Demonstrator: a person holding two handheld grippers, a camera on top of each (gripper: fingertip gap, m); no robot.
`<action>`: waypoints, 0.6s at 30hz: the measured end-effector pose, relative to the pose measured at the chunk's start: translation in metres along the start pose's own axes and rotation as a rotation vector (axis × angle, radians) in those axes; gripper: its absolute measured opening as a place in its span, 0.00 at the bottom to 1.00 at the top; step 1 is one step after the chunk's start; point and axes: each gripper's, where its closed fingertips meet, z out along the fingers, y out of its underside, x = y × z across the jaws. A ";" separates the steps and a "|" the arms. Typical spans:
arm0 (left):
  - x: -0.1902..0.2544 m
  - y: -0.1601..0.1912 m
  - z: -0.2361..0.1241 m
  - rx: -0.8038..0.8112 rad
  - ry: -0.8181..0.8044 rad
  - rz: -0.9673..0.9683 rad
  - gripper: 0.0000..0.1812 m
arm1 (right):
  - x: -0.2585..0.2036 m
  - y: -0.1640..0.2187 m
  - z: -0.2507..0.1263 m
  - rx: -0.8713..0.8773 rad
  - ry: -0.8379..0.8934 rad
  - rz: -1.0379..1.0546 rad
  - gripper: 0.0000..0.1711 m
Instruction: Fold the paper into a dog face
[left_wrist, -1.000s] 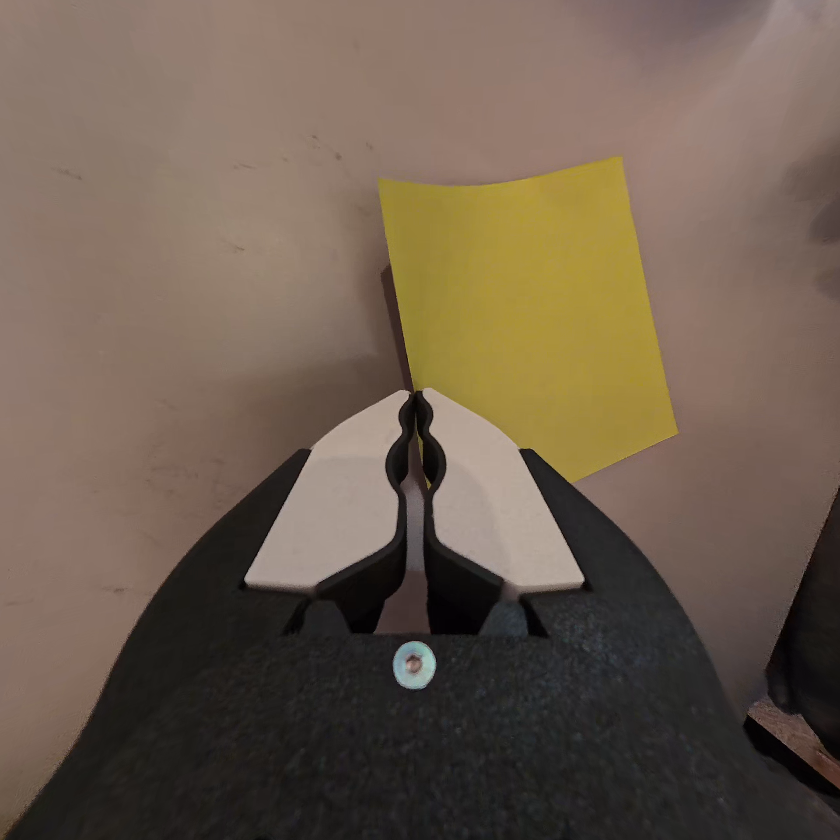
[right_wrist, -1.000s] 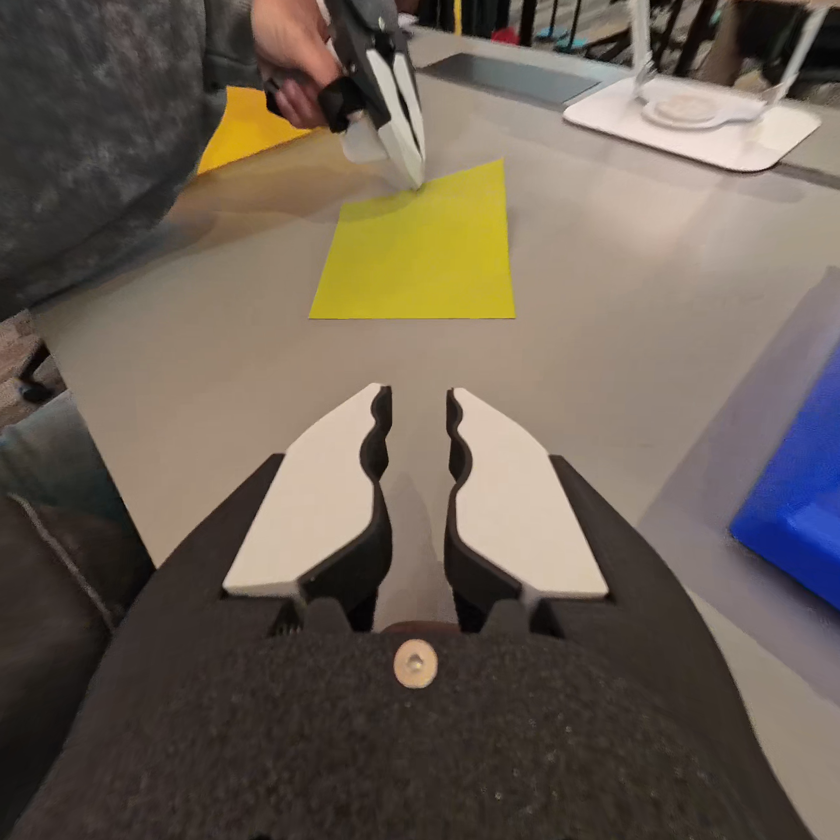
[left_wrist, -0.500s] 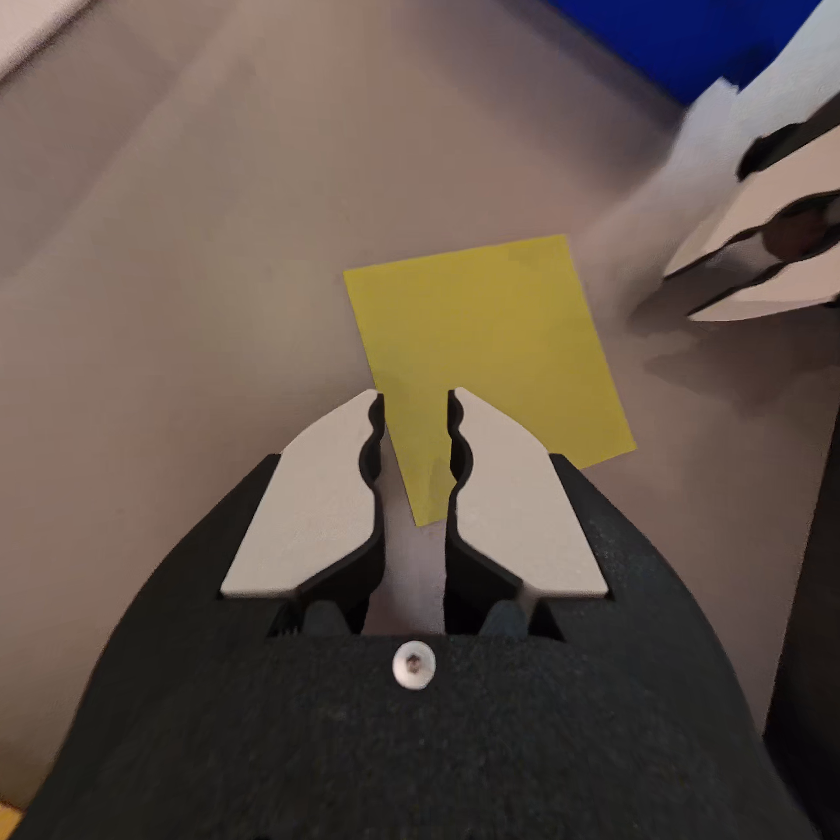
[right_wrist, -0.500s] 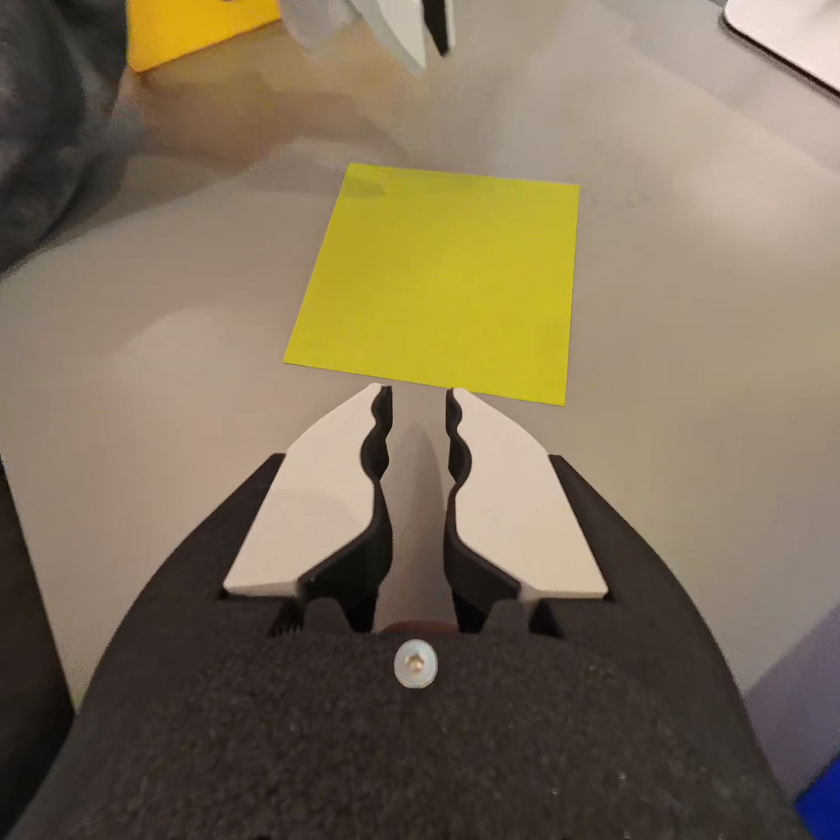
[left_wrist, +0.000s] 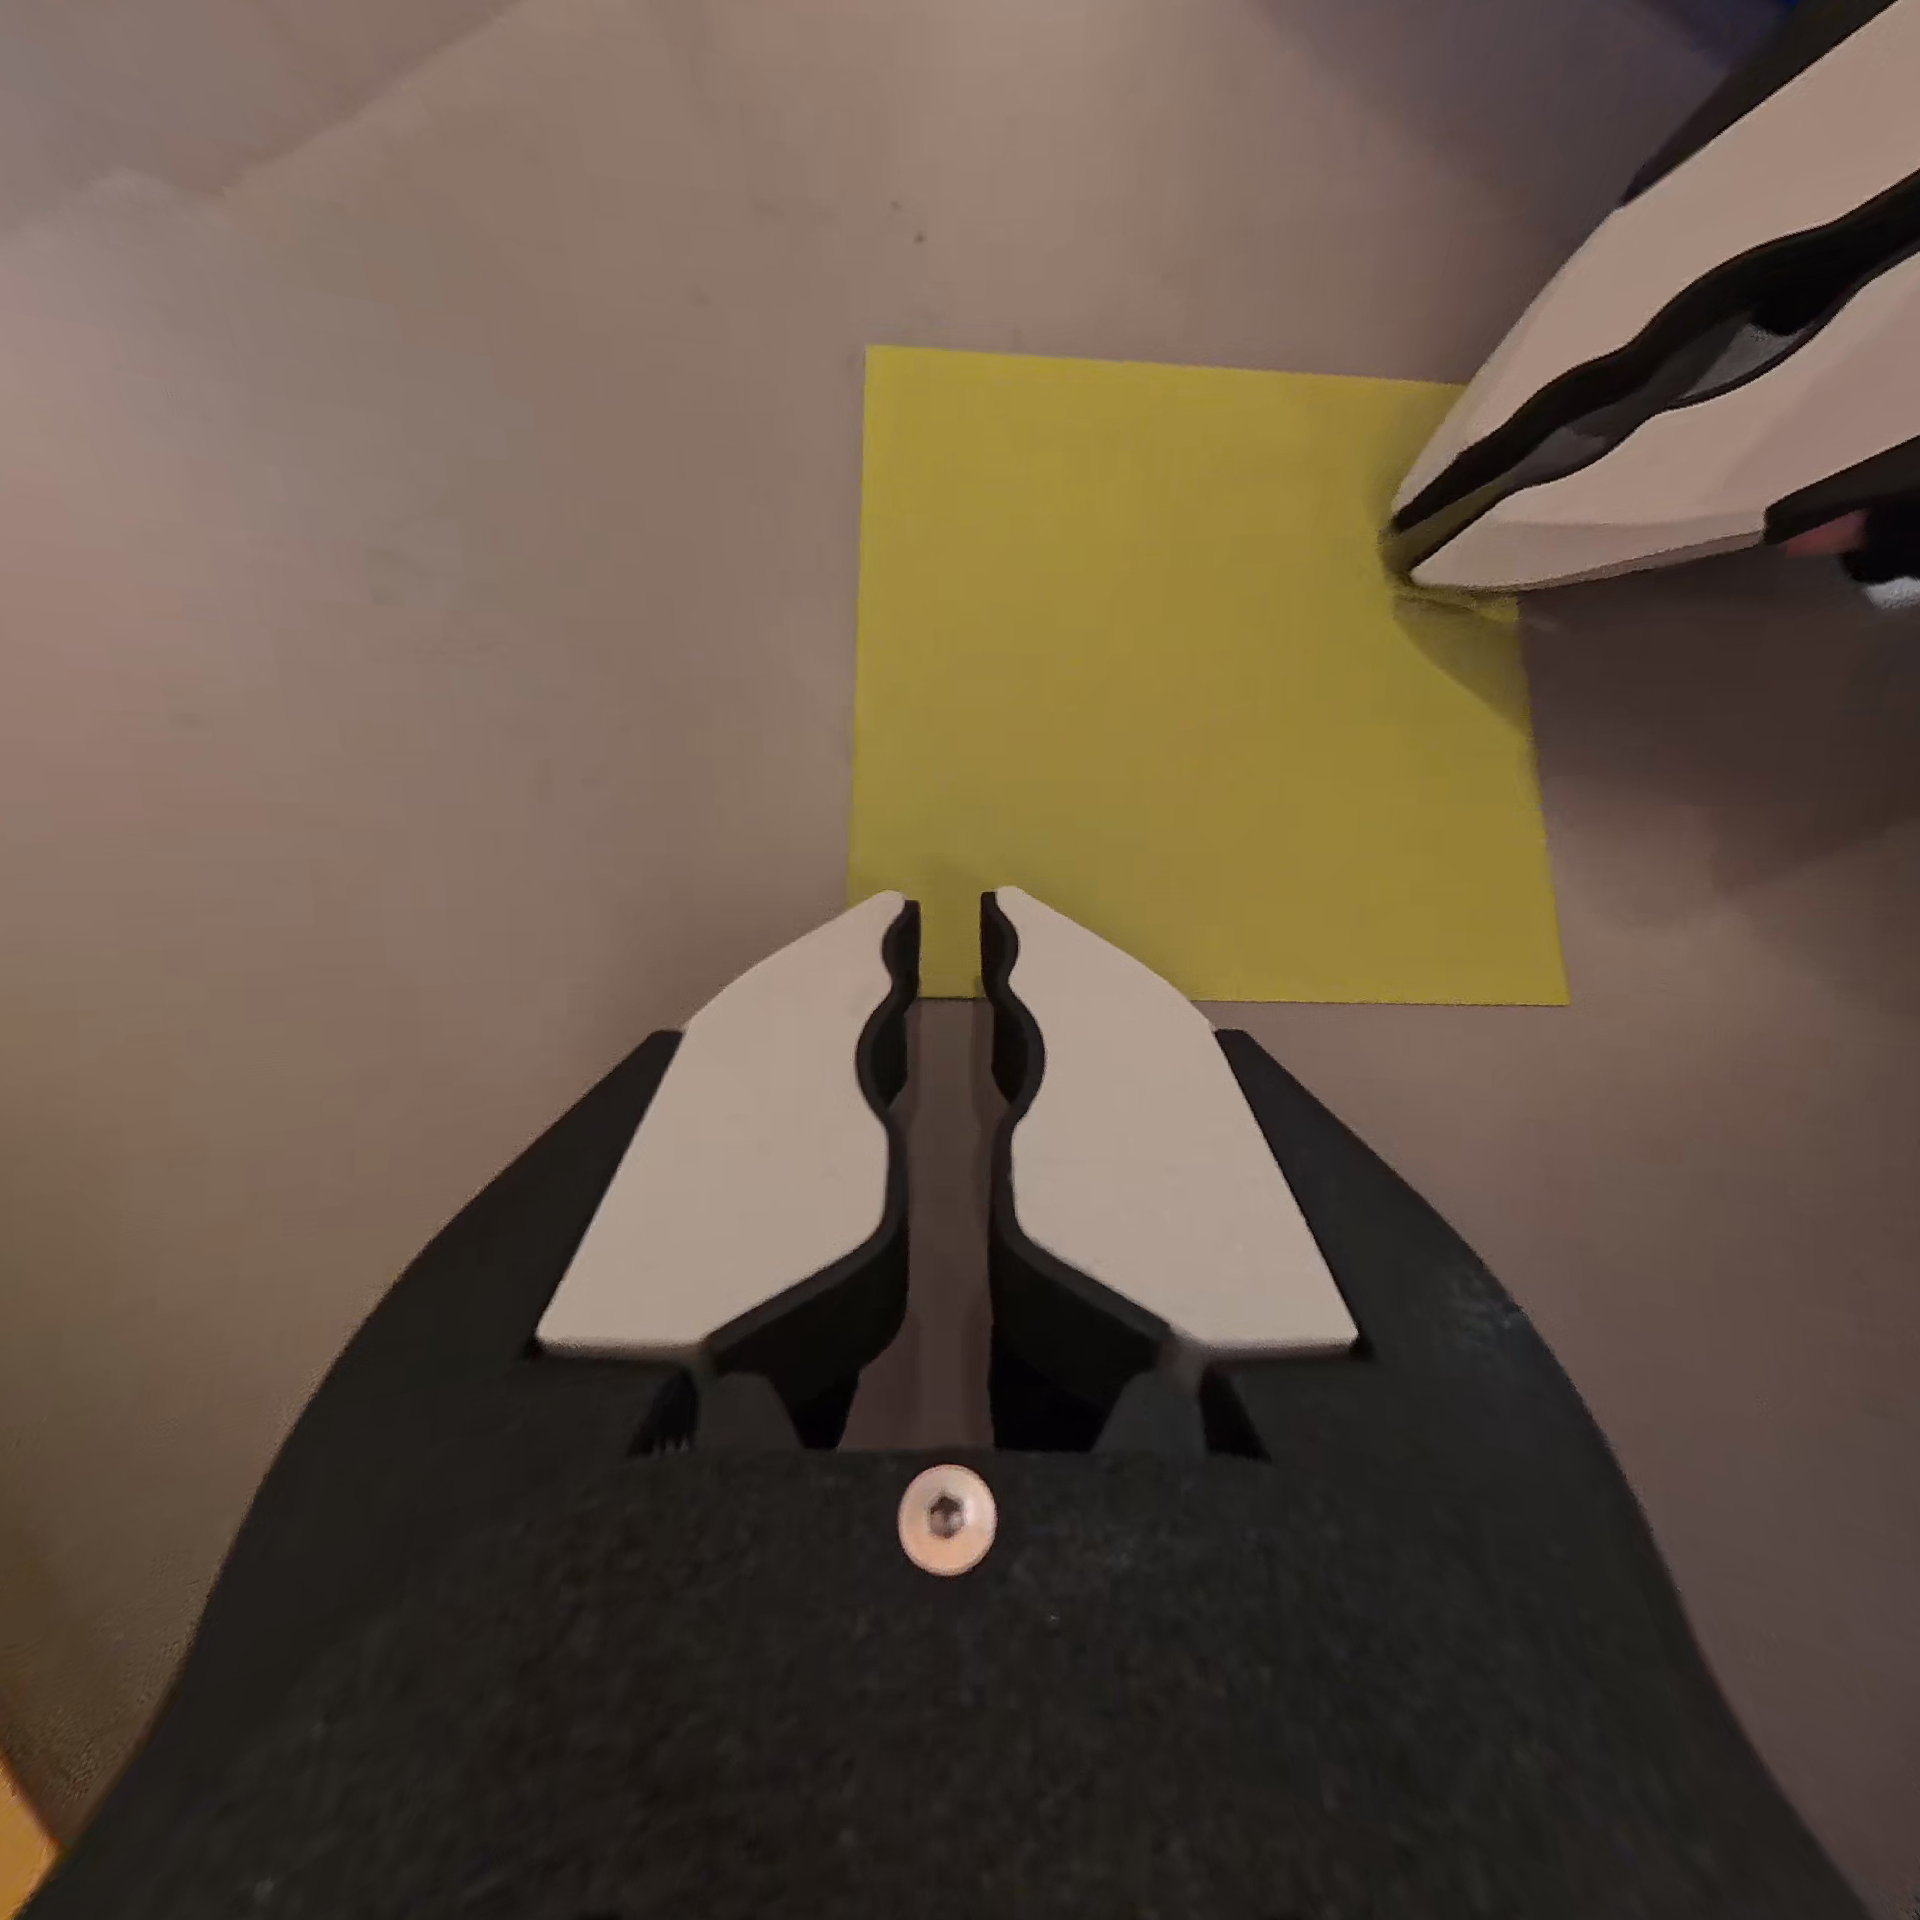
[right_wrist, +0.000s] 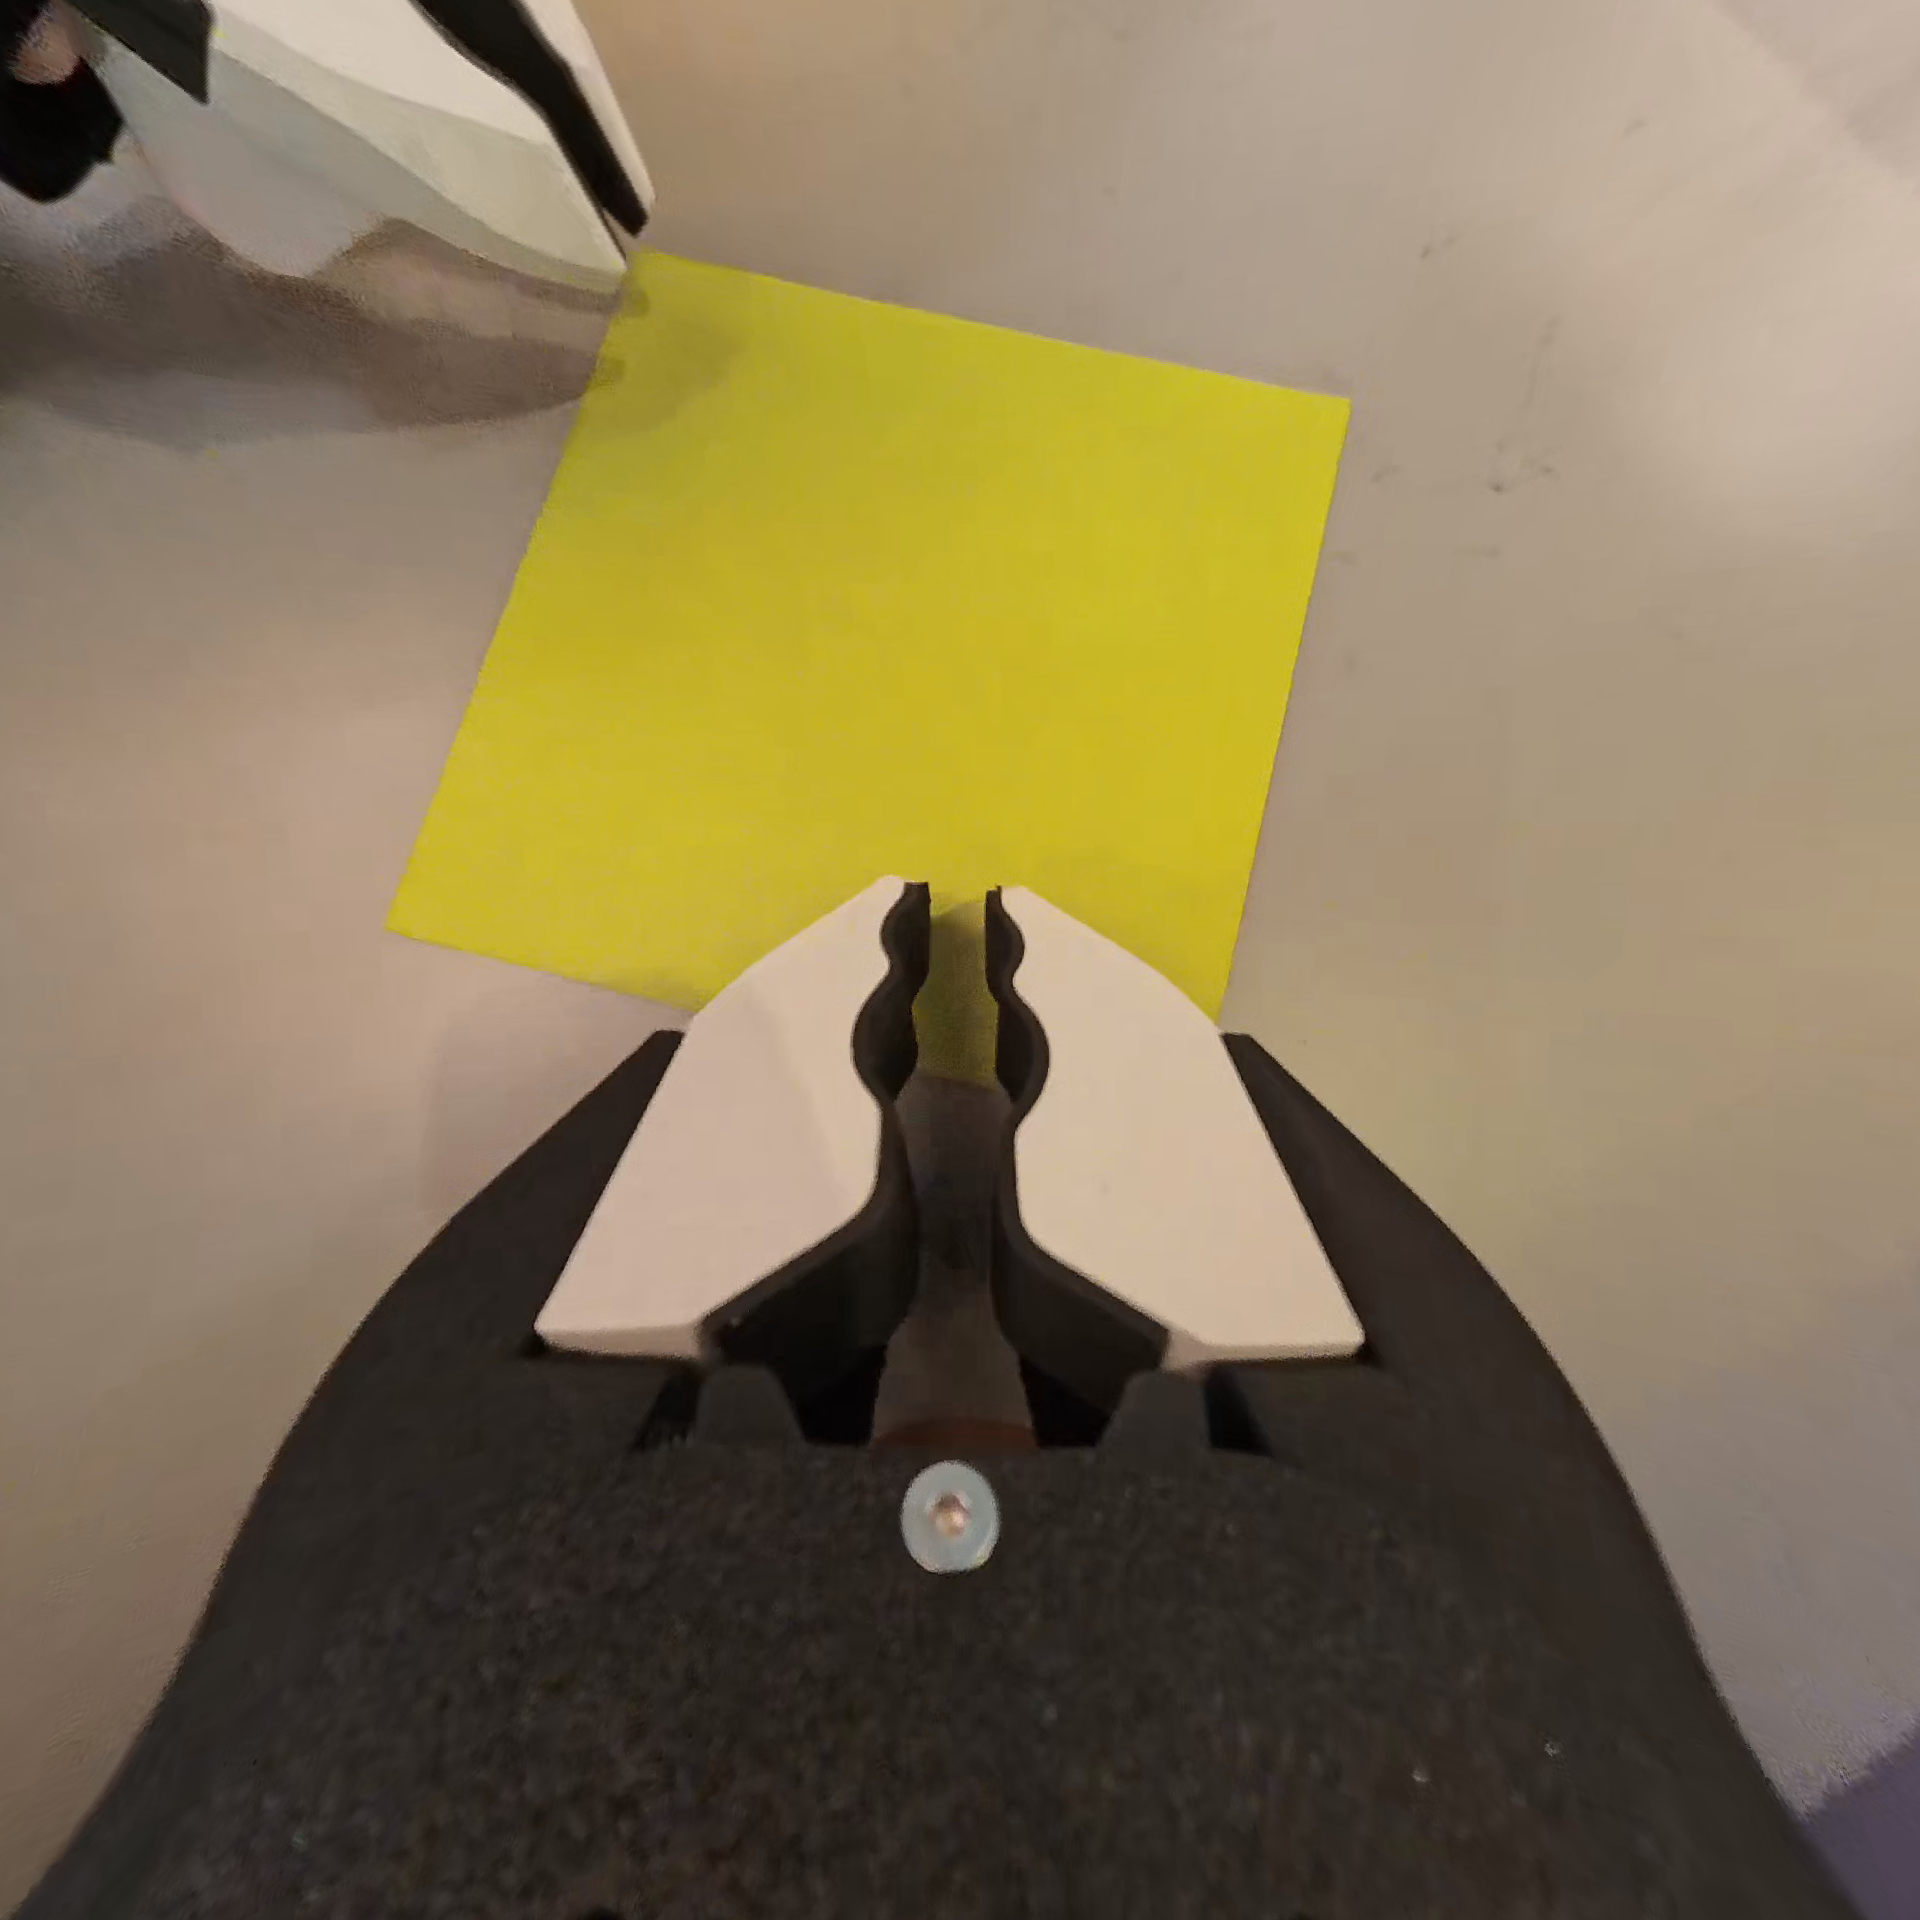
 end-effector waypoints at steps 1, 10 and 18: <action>0.001 0.002 0.004 -0.016 -0.001 0.004 0.05 | 0.001 0.002 0.002 -0.011 0.010 0.003 0.06; -0.004 0.012 0.014 -0.044 -0.081 -0.010 0.00 | 0.004 0.001 0.003 0.013 0.053 -0.010 0.05; -0.001 0.004 0.013 -0.053 -0.117 -0.007 0.08 | 0.006 0.001 -0.003 -0.009 -0.001 0.027 0.12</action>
